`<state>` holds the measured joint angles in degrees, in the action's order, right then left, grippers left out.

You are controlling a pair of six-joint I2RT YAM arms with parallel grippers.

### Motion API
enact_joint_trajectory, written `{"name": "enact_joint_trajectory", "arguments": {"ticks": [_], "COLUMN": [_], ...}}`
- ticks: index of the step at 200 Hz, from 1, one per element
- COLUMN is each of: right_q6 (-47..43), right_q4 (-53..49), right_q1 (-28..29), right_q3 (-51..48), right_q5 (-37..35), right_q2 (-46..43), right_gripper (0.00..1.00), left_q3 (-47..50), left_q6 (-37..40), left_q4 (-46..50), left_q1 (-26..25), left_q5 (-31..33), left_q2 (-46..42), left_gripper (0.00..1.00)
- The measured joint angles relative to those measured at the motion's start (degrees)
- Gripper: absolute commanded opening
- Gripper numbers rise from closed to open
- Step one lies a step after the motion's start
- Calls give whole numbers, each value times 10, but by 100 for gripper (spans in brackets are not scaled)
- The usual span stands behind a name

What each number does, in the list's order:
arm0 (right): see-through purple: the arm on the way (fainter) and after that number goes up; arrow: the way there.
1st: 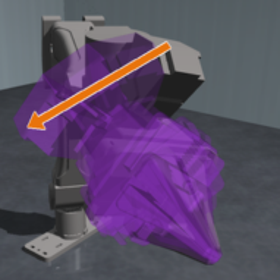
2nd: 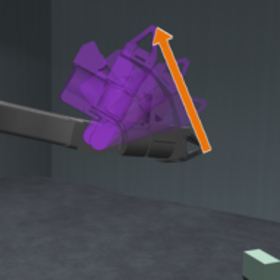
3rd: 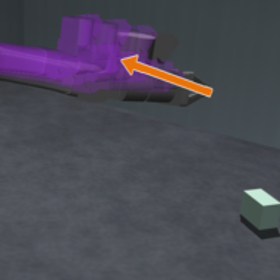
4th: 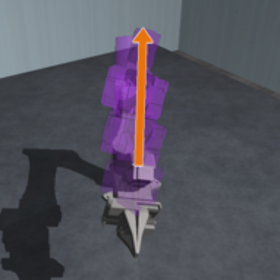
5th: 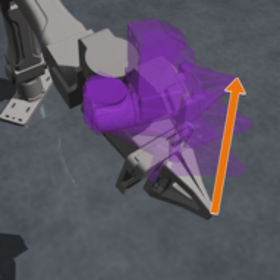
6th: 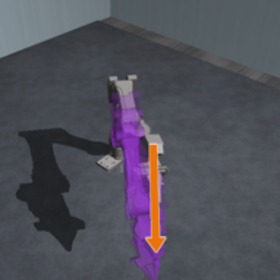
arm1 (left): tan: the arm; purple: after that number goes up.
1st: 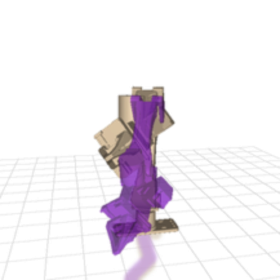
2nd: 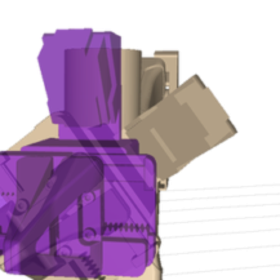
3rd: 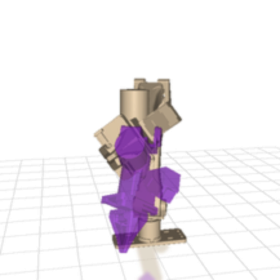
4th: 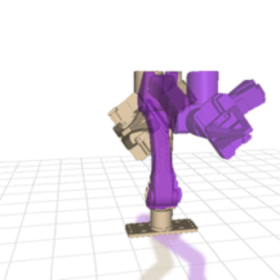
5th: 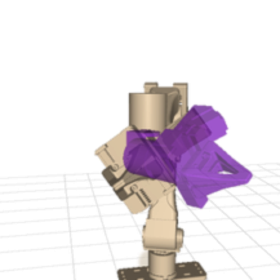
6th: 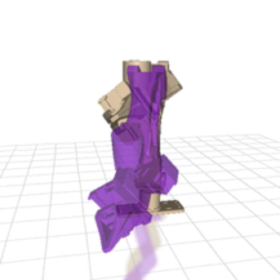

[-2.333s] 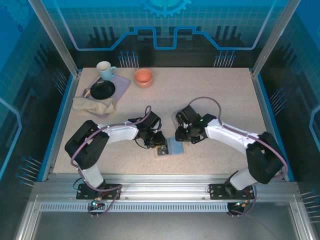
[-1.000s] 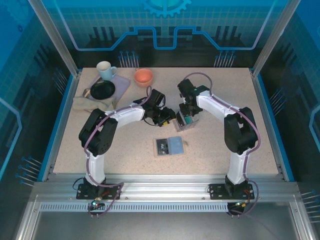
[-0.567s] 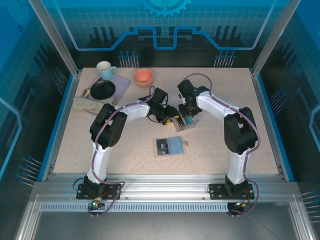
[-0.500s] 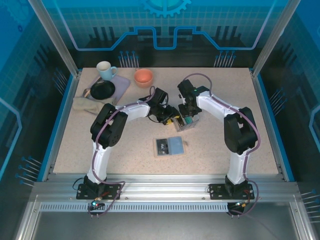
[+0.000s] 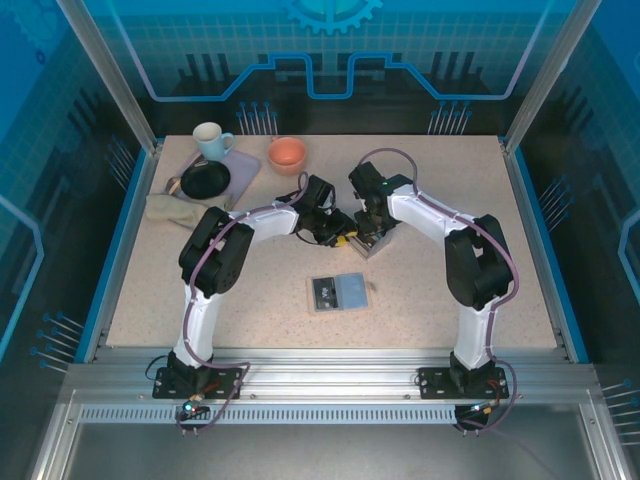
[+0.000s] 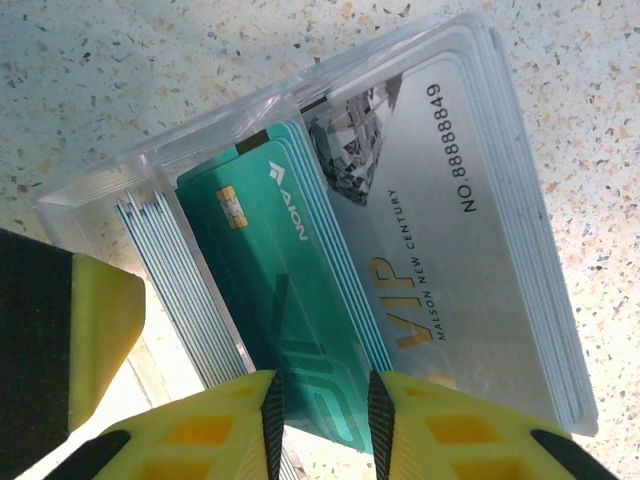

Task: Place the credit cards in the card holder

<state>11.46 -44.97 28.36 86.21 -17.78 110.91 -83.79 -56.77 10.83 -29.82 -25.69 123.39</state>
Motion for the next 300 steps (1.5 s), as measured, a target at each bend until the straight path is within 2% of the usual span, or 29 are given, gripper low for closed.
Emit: {"name": "enact_joint_trajectory", "arguments": {"ticks": [42,107,147,209,300], "right_q6": [-2,-17,-17,-17,-25], "right_q4": [0,-2,-5,-6,4], "right_q1": [-4,-13,-12,2,12], "right_q3": [6,27,27,16,5], "right_q5": [19,35,50,45,32], "right_q2": [0,0,0,0,22], "right_gripper": [32,30,30,27,30], "left_q3": [-24,-76,-93,-101,-103], "left_q6": [34,140,178,197,196], "left_q4": [45,159,190,203,204], "left_q1": [0,-1,-1,-1,-1], "left_q5": [8,31,34,34,33], "left_q2": [1,8,14,16,18], "left_gripper": [27,26,27,27,27]}}
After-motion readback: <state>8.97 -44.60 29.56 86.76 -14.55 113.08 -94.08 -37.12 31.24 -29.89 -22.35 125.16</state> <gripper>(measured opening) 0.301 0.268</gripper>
